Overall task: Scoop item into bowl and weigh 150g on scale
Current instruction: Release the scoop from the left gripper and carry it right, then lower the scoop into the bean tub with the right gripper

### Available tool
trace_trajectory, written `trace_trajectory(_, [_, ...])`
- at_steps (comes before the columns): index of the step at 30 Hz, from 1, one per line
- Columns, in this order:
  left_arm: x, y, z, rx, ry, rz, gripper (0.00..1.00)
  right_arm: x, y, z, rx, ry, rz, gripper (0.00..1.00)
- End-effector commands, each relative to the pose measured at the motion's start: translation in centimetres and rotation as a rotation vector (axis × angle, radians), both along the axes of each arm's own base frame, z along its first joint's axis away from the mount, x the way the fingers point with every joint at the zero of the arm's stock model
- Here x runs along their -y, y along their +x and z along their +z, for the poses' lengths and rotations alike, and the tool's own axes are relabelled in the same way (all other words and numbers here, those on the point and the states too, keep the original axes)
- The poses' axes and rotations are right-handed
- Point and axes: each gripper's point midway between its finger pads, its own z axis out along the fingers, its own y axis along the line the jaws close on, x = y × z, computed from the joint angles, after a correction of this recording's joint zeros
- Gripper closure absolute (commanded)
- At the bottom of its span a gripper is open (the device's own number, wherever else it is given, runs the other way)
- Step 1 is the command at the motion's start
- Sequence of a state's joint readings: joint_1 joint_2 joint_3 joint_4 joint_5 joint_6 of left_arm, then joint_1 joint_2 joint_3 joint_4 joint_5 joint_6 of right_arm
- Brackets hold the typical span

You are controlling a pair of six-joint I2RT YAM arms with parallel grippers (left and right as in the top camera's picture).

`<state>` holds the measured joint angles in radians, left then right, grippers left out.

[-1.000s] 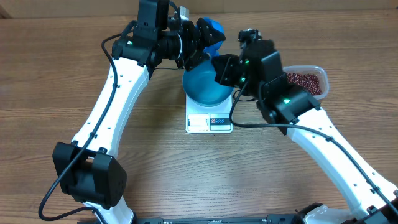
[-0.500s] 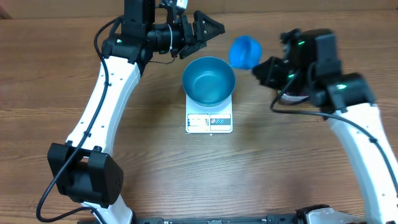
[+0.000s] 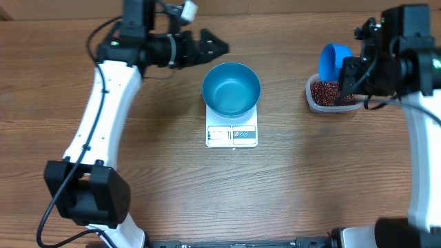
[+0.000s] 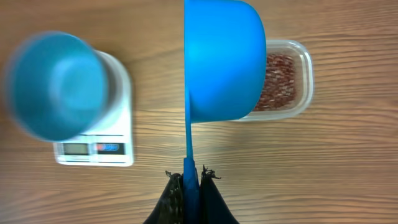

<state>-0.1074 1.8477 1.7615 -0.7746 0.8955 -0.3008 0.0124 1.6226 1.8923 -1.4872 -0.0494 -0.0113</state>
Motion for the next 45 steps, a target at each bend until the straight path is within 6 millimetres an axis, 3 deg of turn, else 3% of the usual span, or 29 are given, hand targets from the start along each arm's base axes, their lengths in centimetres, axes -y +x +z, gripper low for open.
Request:
trace_trajectory(1, [-5.8,1.0,-0.3,0.042,0.142,0.125,0.0,3.0,1.2,-1.4,-0.038,-0.176,0.005,0.96])
trace_trajectory(4, [-10.4,1.1,-3.0,-0.052,0.301,0.271,0.0,3.4,1.8,-4.1,-0.132,-0.226,0.085,0.96])
trace_trajectory(7, [-13.6,0.9,-4.6,-0.098,0.44,0.369,0.0,3.5,1.5,-6.1,-0.222,-0.238,0.133,0.96])
trace_trajectory(11, [-15.7,1.2,-5.3,-0.098,0.548,0.44,0.0,3.5,1.5,-8.1,-0.297,-0.237,0.141,0.96])
trace_trajectory(21, [-15.8,1.2,-5.3,-0.098,0.557,0.446,0.0,4.3,2.2,-11.1,-0.387,-0.275,0.14,0.96])
trace_trajectory(38, [-15.8,1.2,-5.3,-0.098,0.557,0.446,0.0,4.7,3.9,-11.6,-0.33,-0.27,0.109,0.96])
trace_trajectory(42, [-15.8,1.2,-5.3,-0.098,0.557,0.446,0.0,4.7,3.8,-12.4,-0.338,-0.265,0.093,0.96])
trace_trajectory(45, [-15.8,1.3,-5.3,-0.099,0.557,0.446,0.0,4.8,3.6,-12.9,-0.349,-0.268,0.094,0.91])
